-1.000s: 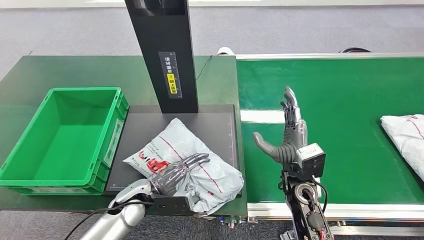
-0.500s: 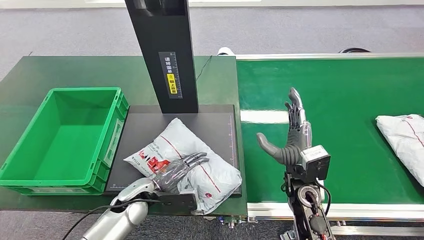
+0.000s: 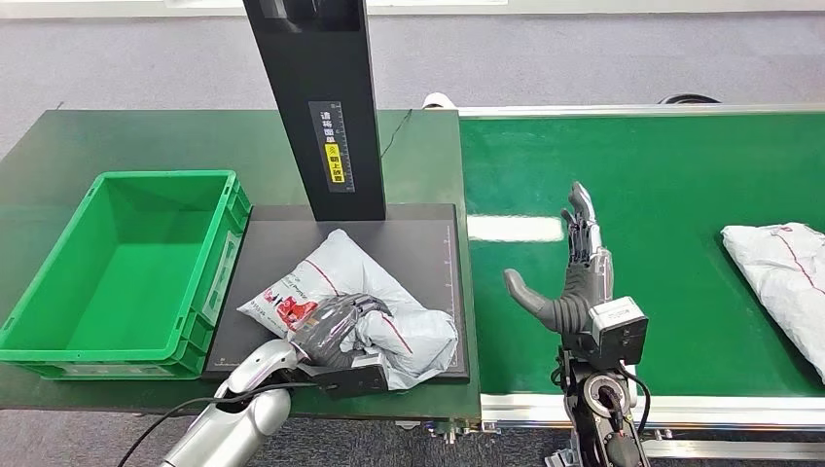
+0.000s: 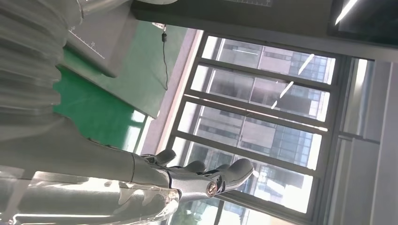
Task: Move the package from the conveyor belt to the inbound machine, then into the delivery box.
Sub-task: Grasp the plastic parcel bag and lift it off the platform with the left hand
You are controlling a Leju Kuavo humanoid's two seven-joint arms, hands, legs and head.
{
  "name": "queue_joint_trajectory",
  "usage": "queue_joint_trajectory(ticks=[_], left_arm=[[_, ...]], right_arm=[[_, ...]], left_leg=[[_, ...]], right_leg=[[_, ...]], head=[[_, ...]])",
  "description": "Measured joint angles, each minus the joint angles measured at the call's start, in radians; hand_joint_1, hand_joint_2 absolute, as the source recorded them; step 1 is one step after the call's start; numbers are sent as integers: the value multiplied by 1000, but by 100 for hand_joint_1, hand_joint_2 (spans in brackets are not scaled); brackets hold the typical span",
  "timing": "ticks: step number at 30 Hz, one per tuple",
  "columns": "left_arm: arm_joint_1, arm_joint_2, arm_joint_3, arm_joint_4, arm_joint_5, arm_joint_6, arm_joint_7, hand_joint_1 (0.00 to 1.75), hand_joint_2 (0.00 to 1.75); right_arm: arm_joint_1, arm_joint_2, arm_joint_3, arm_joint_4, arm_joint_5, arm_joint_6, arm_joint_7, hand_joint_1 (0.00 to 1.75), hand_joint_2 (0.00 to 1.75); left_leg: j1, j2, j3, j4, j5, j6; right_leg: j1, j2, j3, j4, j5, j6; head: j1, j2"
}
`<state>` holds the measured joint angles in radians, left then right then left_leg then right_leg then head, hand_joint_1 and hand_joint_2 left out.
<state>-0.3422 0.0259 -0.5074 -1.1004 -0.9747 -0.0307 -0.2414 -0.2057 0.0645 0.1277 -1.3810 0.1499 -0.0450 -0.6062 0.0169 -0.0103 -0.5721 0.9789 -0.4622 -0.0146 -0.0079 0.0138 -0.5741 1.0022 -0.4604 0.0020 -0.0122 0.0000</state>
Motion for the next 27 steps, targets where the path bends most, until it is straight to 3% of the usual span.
queue_joint_trajectory(ticks=[21,27], left_arm=[[14,-16,58,-37,44,77,-33,175,175],[31,-30,114,-60,118,180,-38,175,175]], right_arm=[[14,-1,-8,-17,7,1,8,0,175],[15,-1,-9,-17,7,2,8,0,175]], left_leg=[[0,0,0,0,0,0],[0,0,-1,0,0,0]], right_leg=[[0,0,0,0,0,0],[0,0,-1,0,0,0]], head=[[0,0],[0,0]])
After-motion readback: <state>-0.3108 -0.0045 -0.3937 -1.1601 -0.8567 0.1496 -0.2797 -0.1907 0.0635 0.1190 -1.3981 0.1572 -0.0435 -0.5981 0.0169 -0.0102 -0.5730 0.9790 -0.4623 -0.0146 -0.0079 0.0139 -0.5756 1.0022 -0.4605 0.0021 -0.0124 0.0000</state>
